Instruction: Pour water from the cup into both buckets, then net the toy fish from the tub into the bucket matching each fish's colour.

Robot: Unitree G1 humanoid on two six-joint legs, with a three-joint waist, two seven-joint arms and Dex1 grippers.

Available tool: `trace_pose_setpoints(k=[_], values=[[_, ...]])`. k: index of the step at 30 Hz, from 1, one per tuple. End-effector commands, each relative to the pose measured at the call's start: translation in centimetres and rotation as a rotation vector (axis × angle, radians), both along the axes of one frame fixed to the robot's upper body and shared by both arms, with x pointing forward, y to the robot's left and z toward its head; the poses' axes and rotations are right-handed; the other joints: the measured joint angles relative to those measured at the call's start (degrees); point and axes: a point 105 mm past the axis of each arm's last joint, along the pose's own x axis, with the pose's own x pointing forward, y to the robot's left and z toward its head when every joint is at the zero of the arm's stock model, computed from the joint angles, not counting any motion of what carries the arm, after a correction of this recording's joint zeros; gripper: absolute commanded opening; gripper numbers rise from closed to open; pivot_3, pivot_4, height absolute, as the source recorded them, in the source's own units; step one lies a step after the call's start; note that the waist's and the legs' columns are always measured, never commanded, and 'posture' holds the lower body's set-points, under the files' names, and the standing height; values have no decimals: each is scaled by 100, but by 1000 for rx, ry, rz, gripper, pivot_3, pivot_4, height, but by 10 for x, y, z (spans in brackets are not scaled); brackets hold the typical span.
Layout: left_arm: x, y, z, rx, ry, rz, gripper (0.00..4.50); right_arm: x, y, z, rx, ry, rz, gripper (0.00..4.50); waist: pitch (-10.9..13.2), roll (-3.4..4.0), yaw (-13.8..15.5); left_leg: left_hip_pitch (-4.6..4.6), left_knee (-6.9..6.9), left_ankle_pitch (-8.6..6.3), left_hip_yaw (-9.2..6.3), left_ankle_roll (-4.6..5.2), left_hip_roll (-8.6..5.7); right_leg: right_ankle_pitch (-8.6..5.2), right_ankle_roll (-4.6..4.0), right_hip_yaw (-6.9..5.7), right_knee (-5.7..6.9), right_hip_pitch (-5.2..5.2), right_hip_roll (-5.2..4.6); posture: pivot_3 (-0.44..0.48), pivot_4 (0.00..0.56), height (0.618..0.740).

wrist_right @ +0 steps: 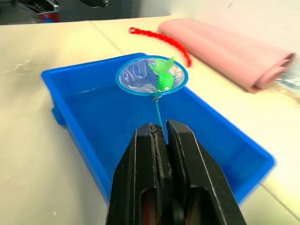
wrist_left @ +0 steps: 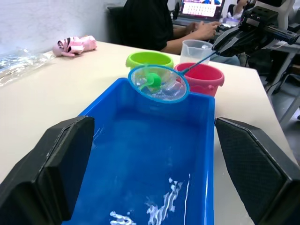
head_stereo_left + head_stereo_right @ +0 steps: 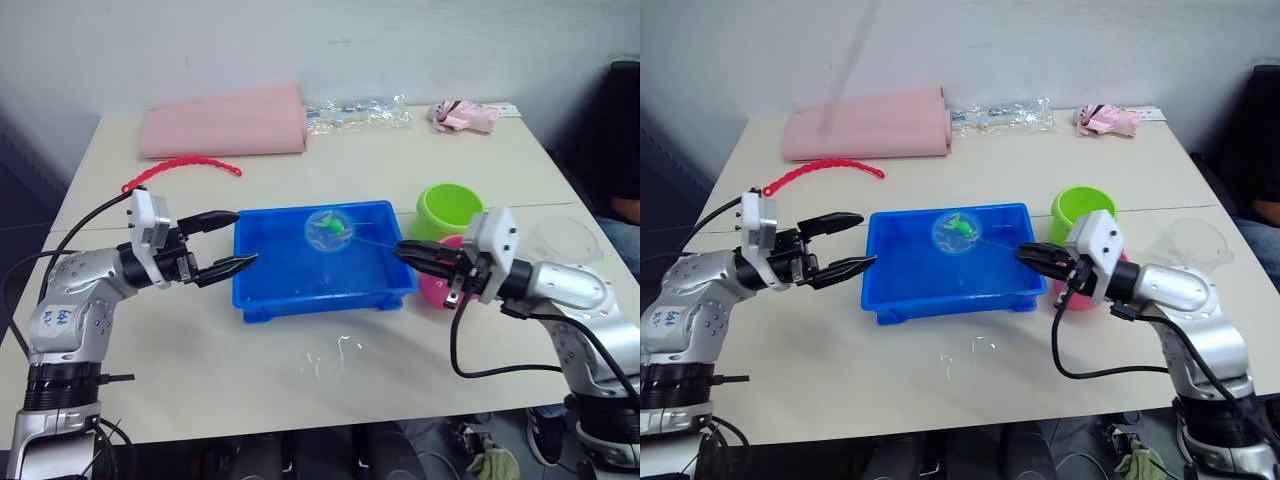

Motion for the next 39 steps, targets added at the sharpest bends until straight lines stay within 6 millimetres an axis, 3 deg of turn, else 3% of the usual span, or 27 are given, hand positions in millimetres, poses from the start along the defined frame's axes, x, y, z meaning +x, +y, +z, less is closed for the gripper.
trace_pose_setpoints(k=[1, 9, 15, 23, 30, 39], values=[[-1, -12, 7, -14, -17, -54, 4457, -7, -9, 16, 7, -69, -22, 0, 0, 0, 0, 0, 0, 0, 1, 0, -1, 0, 0, 0, -1, 0, -1, 0, 150, 740], [3, -32, 7, -55, -10, -109, 4457, -9, -40, 33, -8, -109, -137, 0, 0, -1, 8, 0, 4, 1, 1, 2, -1, 0, 0, 1, -2, 3, 0, 0, 150, 740], [17, -45, 8, -61, -53, -63, 4457, 2, -87, 43, -58, -150, -288, 0, 0, -3, 38, 2, 8, 1, 0, 4, -3, 0, 1, 0, -21, 7, -1, 0, 150, 740], [18, -60, 13, -110, -52, -97, 4457, 23, -144, 46, -155, -220, -472, 0, 0, -3, 105, 3, 9, 4, 5, 7, -1, 2, 4, 3, -23, 5, 3, 0, 150, 740], [17, -71, 14, -123, -56, -129, 4457, 39, -152, 42, -390, -362, -517, 0, 0, -3, 119, 3, 14, 5, 6, 7, -2, 2, 4, 4, -22, 6, 0, 0, 150, 740], [19, -72, 14, -122, -58, -138, 4457, 41, -161, 33, -886, -588, -452, 0, 1, -2, 119, 3, 14, 7, 6, 3, -2, 2, 4, 4, -24, 6, 0, 0, 150, 740]])
